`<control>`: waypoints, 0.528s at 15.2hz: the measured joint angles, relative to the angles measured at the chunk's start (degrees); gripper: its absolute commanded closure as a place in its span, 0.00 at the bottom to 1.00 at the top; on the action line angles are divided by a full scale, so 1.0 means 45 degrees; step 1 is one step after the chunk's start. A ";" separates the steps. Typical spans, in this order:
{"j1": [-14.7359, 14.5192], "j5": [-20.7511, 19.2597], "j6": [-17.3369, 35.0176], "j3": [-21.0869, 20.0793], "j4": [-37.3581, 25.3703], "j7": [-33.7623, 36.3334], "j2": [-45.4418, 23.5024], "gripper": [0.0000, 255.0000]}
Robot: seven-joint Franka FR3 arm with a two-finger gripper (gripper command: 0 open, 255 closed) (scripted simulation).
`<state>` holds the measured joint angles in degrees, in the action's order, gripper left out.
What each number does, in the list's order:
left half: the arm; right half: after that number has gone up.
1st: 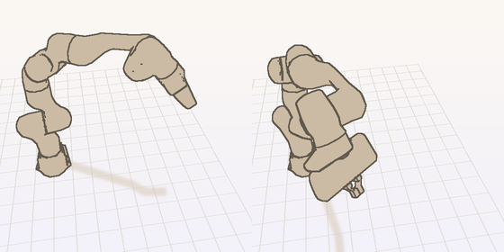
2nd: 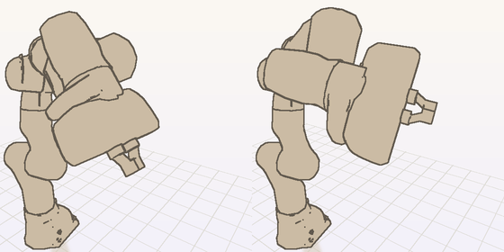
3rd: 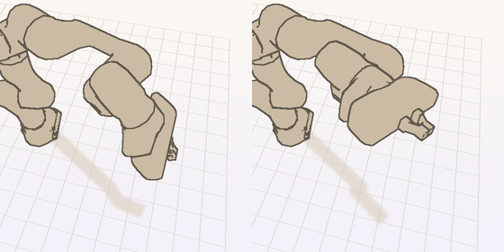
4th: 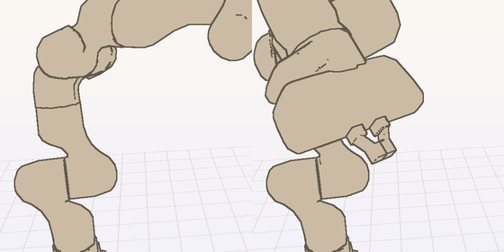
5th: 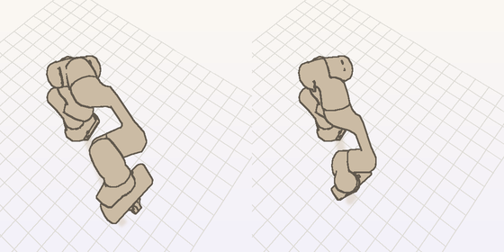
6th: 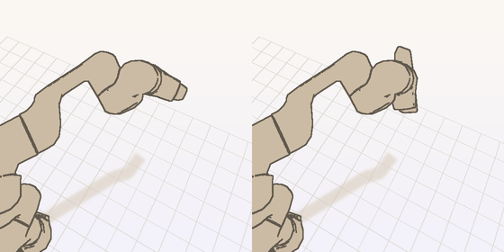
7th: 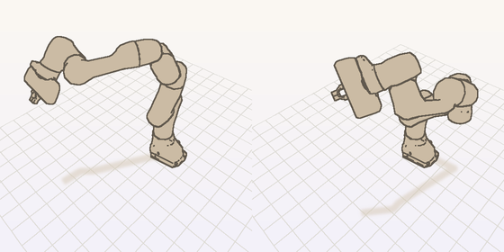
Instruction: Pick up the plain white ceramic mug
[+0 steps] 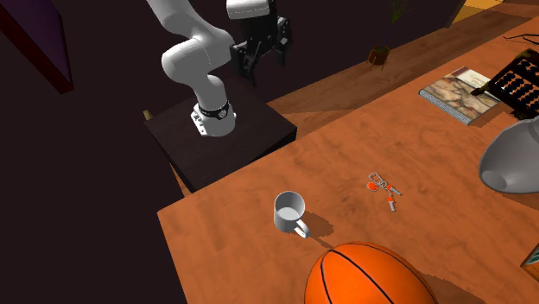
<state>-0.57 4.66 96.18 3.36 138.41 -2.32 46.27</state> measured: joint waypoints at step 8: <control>0.0108 -0.0331 0.2367 0.0144 0.0140 -0.0339 -0.2368 0.00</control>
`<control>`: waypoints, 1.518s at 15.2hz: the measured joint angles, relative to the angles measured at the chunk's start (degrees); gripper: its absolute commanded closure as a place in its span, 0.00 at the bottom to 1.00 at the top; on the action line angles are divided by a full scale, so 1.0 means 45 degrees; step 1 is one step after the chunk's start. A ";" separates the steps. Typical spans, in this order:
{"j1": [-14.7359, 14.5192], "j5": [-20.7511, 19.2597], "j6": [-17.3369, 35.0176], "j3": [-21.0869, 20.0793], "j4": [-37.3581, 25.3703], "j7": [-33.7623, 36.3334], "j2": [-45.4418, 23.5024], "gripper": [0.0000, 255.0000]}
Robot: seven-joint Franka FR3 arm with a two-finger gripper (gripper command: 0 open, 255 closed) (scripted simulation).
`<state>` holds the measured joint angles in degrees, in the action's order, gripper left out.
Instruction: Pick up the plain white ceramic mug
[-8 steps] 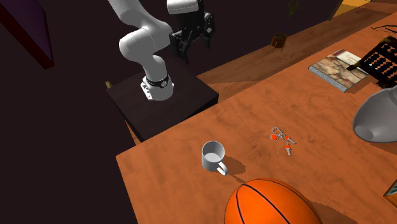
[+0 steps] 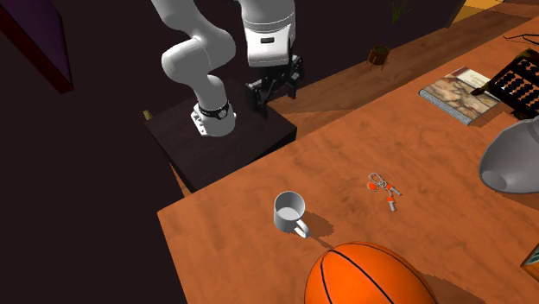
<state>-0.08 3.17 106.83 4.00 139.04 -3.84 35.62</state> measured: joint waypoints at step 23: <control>0.0361 -0.0508 0.5901 0.0555 -0.2480 -0.0786 -0.8654 0.00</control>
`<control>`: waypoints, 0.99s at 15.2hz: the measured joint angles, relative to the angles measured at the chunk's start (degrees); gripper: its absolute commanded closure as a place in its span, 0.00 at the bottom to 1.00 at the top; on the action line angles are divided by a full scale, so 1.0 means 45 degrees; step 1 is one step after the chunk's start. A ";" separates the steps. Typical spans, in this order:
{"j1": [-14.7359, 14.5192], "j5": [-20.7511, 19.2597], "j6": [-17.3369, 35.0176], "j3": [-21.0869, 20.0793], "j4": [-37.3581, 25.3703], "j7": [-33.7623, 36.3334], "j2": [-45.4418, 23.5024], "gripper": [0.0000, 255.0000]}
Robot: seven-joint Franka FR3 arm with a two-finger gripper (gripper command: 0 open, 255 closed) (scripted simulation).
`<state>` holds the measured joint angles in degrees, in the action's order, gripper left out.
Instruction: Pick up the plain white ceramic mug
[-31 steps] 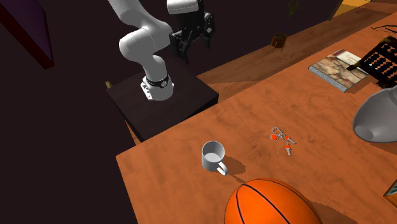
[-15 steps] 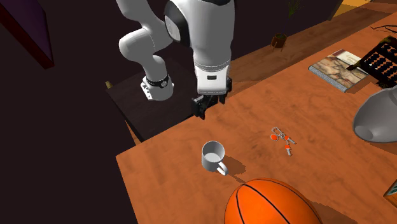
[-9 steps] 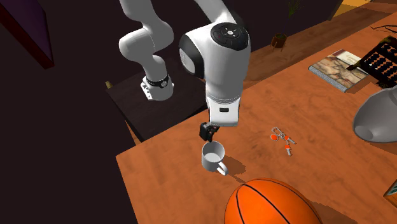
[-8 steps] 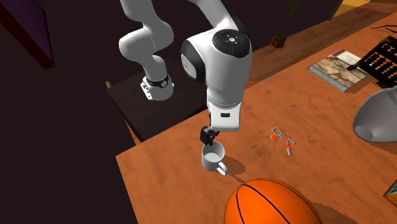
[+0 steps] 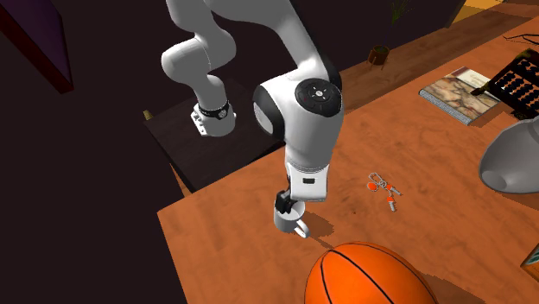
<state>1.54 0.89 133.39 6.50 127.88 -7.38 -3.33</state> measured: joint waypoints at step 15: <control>0.0006 0.0025 0.0211 0.0002 0.0060 -0.0026 -0.0143 1.00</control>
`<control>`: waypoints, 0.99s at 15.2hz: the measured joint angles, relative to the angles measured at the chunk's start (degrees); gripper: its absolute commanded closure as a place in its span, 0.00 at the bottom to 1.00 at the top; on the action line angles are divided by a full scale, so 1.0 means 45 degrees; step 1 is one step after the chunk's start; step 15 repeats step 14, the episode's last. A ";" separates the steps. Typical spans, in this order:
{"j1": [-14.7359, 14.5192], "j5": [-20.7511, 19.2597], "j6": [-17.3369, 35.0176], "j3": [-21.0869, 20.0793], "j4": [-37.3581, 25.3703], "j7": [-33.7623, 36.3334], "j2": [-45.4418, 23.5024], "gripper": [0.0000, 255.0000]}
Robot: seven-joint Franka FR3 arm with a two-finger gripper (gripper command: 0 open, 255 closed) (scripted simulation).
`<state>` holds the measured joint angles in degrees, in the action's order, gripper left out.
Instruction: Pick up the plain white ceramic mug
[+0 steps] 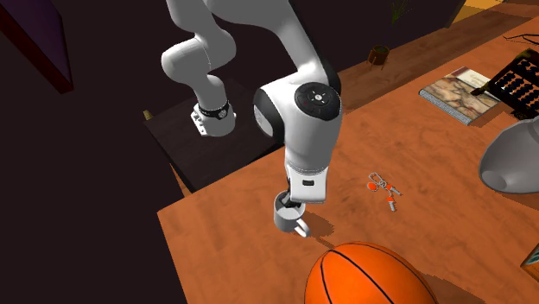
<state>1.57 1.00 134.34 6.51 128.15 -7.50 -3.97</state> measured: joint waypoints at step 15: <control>-0.0021 -0.0189 -0.2207 -0.0006 -0.1062 0.0154 0.1156 1.00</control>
